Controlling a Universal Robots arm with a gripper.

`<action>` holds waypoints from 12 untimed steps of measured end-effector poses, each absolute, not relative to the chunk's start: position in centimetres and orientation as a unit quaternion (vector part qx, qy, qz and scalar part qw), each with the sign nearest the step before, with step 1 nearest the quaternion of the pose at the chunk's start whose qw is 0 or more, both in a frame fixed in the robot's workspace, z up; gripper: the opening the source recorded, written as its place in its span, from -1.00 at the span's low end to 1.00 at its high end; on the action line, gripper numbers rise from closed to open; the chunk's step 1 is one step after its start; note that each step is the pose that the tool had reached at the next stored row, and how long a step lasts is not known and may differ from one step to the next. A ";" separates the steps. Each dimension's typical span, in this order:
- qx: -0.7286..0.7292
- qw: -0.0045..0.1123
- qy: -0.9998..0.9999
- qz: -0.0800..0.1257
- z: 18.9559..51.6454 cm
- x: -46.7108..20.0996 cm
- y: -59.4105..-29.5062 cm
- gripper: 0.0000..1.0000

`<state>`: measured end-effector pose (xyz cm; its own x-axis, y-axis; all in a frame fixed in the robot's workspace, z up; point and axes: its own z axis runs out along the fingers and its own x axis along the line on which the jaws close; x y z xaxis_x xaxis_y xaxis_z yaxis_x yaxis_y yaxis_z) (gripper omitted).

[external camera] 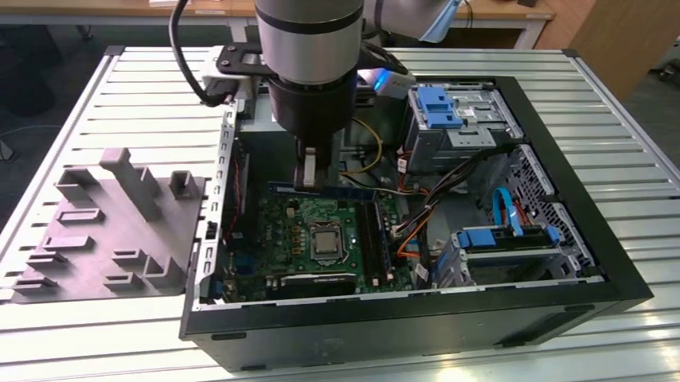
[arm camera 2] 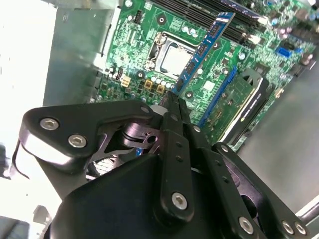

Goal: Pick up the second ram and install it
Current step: 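Insert the second ram into the second slot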

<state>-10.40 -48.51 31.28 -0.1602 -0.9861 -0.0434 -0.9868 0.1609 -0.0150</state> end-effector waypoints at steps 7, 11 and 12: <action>-0.598 0.022 0.801 0.007 31.2 -10.4 -48.5 -0.76; -0.568 0.022 0.823 0.006 31.1 -10.4 -48.5 -0.76; -0.561 0.022 0.828 0.006 31.1 -10.4 -48.5 -0.76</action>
